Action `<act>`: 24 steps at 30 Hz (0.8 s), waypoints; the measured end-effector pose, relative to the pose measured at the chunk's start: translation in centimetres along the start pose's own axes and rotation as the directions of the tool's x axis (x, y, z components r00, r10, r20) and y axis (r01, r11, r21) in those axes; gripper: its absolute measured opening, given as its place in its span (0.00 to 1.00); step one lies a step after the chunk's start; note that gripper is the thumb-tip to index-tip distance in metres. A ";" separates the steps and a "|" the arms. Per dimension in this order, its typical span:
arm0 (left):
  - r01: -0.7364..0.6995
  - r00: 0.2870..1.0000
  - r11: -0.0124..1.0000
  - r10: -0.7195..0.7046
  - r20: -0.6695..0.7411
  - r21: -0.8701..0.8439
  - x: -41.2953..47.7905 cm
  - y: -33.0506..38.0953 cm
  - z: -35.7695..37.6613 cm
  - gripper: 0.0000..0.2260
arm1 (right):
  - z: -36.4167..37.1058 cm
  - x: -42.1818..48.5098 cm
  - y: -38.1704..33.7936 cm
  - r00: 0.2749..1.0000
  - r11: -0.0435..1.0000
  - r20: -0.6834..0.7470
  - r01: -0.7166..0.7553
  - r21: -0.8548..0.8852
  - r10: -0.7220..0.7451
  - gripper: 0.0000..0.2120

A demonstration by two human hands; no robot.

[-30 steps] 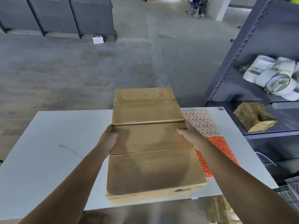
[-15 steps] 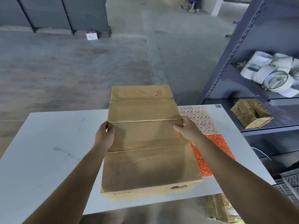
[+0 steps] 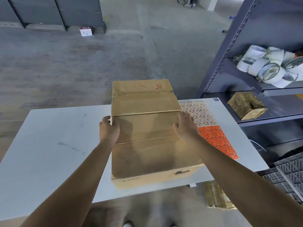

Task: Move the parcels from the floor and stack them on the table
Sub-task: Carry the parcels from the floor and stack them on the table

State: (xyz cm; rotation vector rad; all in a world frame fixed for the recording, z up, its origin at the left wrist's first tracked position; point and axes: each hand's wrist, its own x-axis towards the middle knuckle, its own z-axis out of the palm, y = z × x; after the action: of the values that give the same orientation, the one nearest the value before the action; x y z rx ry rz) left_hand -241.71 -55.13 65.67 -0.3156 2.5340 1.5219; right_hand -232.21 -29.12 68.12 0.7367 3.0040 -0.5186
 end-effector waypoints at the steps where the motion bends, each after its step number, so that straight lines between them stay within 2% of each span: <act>1: -0.001 1.000 1.000 0.001 0.011 0.006 -0.3 0.1 -0.2 0.20 | -0.1 -0.6 -0.1 1.000 1.000 -0.002 0.021 -0.018 -0.021 0.23; 5: 0.001 0.999 1.000 -0.002 0.032 0.006 -2.2 0.8 -1.3 0.18 | -0.5 -3.3 -1.2 0.997 0.997 0.003 0.076 -0.014 -0.076 0.21; 11: 0.047 0.999 0.994 -0.044 0.025 -0.099 -7.5 1.7 -3.6 0.22 | -1.1 -7.8 -5.1 0.979 0.951 0.009 0.197 0.236 -0.205 0.23; 15: 0.029 0.996 0.995 -0.036 -0.078 -0.091 -12.6 1.1 -5.6 0.20 | -1.0 -11.1 -7.1 0.936 0.873 0.011 0.324 0.365 -0.352 0.22; 19: 0.041 0.977 0.993 -0.063 -0.206 -0.111 -19.0 -1.0 -7.9 0.19 | 0.0 -15.6 -8.0 0.893 0.751 -0.035 0.399 0.526 -0.450 0.21; 22: 0.041 0.956 0.994 -0.069 -0.287 -0.101 -24.6 -3.3 -9.2 0.18 | 1.2 -19.9 -8.6 0.847 0.667 0.027 0.397 0.630 -0.530 0.18; 24: 0.072 0.933 0.993 -0.102 -0.346 -0.098 -28.6 -4.9 -10.6 0.17 | 2.0 -23.1 -9.0 0.801 0.621 0.116 0.354 0.699 -0.588 0.16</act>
State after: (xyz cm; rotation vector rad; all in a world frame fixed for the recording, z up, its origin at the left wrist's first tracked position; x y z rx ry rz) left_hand -213.18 -64.06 73.60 -0.7658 2.6724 1.6694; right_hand -215.83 -47.67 70.96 -0.2281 2.6108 -1.5831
